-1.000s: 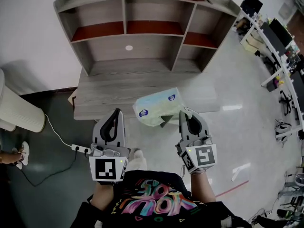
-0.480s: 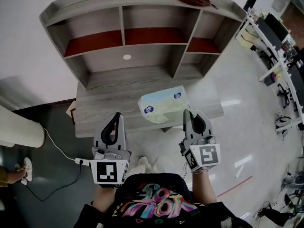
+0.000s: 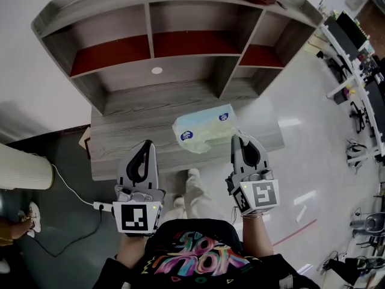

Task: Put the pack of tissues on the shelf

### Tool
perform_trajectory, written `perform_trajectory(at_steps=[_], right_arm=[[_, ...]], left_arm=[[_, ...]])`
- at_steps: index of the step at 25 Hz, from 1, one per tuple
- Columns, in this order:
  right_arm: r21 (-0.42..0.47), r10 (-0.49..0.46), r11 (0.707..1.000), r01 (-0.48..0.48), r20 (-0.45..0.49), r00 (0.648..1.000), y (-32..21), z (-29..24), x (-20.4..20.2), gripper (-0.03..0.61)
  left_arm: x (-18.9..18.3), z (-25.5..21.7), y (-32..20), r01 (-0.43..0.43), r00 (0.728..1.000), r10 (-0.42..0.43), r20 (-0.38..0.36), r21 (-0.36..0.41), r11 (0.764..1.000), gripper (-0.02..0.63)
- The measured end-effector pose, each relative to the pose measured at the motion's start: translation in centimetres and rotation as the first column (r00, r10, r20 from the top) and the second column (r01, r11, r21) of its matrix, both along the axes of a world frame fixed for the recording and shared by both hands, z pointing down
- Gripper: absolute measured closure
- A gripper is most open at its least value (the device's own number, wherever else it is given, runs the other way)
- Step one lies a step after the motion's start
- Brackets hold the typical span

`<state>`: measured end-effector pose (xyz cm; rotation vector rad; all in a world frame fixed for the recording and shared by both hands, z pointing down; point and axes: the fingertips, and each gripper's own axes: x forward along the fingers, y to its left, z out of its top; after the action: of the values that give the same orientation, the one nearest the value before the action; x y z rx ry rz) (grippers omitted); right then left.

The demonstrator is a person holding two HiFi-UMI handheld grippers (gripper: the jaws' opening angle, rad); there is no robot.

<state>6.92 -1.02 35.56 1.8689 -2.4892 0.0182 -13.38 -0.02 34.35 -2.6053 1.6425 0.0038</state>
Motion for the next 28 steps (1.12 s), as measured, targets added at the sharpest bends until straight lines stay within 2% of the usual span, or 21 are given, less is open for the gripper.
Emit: perform_trajectory(at_steps=[15, 20, 23, 28], right_arm=[[0.020, -0.073, 0.997, 0.073, -0.006, 0.997, -14.4, -2.0, 3.0, 0.560], [0.057, -0.113, 0.992, 0.113, 0.003, 0.994, -17.8, -3.8, 4.2, 0.560], [0.070, -0.133, 0.989, 0.132, 0.011, 0.991, -19.4, -4.1, 4.8, 0.560], [0.057, -0.149, 0.987, 0.148, 0.018, 0.989, -20.8, -3.8, 5.1, 0.560]], left_arm=[[3.4, -2.4, -13.5, 0.075, 0.997, -0.074, -0.009, 0.041, 0.996, 0.589], [4.9, -4.0, -16.6, 0.130, 0.990, -0.126, -0.070, 0.056, 0.990, 0.589], [5.8, -4.0, -17.8, 0.129, 0.992, -0.128, -0.022, 0.076, 0.989, 0.589], [6.1, -3.5, -19.1, 0.138, 0.990, -0.137, -0.009, 0.061, 0.989, 0.589]])
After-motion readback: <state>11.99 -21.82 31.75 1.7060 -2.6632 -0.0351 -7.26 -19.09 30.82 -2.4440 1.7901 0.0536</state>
